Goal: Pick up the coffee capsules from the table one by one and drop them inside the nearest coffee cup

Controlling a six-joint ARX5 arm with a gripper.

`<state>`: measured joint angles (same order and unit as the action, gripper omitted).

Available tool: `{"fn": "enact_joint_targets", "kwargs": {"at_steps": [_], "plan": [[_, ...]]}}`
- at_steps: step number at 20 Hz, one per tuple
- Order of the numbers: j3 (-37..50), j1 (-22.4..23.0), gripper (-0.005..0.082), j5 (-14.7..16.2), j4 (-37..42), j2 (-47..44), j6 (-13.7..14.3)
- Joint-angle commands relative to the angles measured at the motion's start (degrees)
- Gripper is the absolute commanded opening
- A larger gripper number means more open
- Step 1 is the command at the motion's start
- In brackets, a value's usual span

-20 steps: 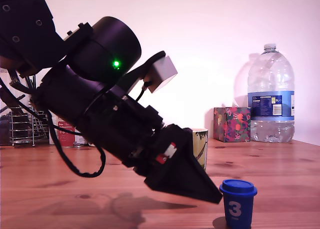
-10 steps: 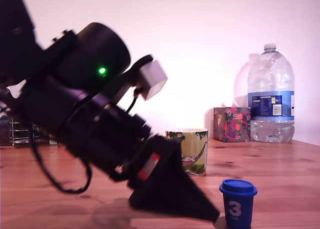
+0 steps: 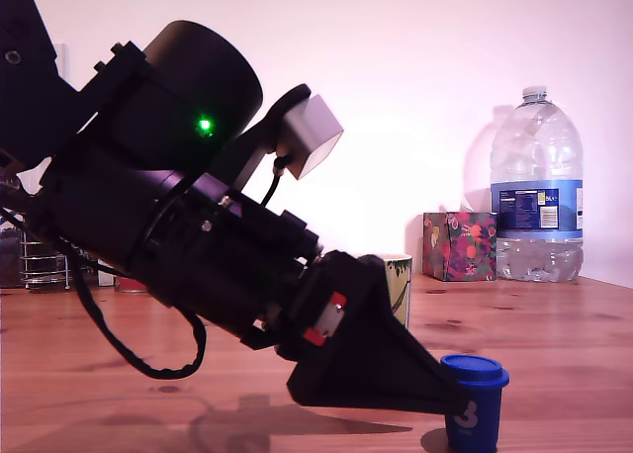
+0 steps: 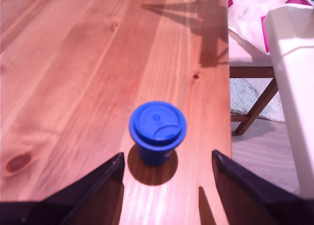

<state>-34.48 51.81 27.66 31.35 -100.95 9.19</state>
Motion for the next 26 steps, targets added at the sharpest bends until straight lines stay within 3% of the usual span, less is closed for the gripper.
{"fn": "enact_joint_targets", "kwargs": {"at_steps": [1, 9, 19, 26], "plan": [[-0.2, 0.5, 0.0501, -0.1, 0.3, -0.3, -0.2], [-6.3, 2.1, 0.0501, -1.2, -2.3, -5.3, -0.2], [-13.4, 3.0, 0.0501, -1.2, -13.7, -9.0, 0.3], [-13.9, 3.0, 0.0495, -2.6, -16.9, -9.1, 1.4]]}}
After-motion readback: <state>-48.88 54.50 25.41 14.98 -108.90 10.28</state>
